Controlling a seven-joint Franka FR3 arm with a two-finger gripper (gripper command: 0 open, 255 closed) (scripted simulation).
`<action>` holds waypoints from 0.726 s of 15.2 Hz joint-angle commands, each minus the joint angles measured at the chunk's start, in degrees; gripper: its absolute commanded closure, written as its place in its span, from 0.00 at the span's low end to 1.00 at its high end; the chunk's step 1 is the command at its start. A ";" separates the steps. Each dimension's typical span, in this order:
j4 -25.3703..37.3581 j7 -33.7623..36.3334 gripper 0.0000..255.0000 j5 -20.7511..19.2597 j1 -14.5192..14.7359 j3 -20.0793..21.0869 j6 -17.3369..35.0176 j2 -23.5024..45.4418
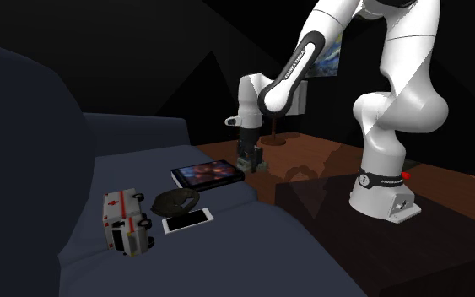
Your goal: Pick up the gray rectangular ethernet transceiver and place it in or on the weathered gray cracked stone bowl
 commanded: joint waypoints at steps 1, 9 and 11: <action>2.16 0.02 1.00 1.24 0.56 0.53 -0.96 1.38; 20.17 -0.25 1.00 10.34 2.30 5.08 -6.37 15.44; 25.19 0.17 1.00 11.62 2.20 6.12 -8.18 18.88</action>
